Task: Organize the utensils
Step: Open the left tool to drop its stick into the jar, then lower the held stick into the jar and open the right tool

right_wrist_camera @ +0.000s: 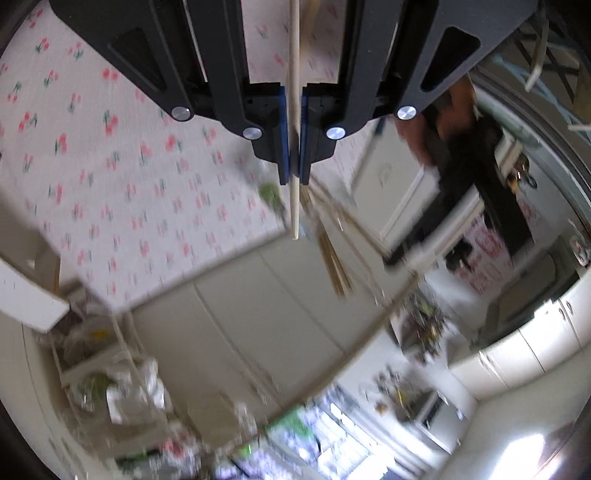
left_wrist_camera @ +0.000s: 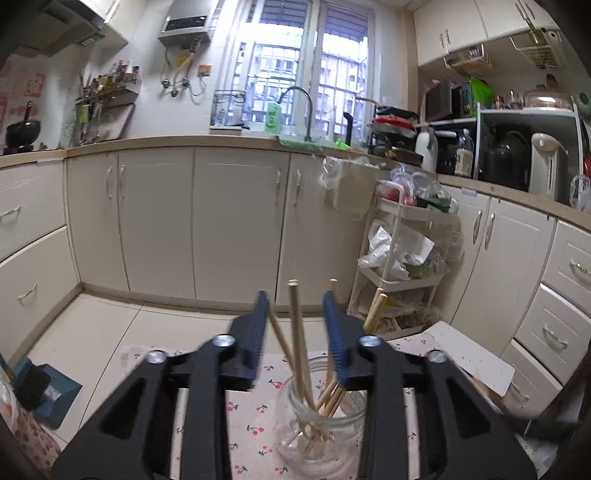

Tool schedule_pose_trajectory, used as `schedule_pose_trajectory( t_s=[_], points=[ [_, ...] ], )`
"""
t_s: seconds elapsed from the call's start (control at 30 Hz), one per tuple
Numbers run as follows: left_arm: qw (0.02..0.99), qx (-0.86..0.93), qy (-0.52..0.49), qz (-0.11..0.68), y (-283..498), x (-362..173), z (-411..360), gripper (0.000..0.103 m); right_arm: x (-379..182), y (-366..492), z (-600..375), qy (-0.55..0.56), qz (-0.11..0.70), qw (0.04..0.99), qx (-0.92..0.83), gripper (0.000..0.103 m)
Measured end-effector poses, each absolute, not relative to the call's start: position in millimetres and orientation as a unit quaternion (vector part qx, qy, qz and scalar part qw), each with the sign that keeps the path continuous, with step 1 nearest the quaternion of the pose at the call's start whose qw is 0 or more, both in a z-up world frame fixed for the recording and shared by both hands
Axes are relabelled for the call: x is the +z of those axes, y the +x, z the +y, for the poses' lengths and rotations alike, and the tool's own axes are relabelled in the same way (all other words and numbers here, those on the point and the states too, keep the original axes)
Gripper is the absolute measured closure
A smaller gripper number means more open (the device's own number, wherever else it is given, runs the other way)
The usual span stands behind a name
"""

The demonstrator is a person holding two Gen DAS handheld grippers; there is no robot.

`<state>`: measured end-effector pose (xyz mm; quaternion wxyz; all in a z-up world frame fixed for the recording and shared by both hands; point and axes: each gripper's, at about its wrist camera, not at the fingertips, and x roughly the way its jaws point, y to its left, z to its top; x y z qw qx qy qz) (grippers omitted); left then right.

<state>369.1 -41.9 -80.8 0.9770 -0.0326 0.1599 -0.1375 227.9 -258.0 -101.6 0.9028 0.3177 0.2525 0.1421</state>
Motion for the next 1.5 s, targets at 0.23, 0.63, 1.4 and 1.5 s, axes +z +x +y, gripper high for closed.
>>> schedule_pose_trajectory(
  t_s=[0.23,0.63,1.4,1.5],
  points=[
    [0.978,-0.115,-0.069,0.161,338,-92,-16,0.051,-47,249,-259,0.344,0.113,0.924,0.12,0.097],
    [0.969,-0.036,-0.163,0.184,295,-149,37,0.05,-40,299,-237,0.359,0.014,0.932,0.048,0.097],
    [0.965,-0.021,-0.18,0.189,293,-168,41,0.035,-87,341,-218,0.331,0.037,0.943,0.002,0.097],
    [0.965,-0.02,-0.18,0.189,293,-169,42,0.034,-93,338,-215,0.328,0.042,0.944,0.004,0.097]
  ],
)
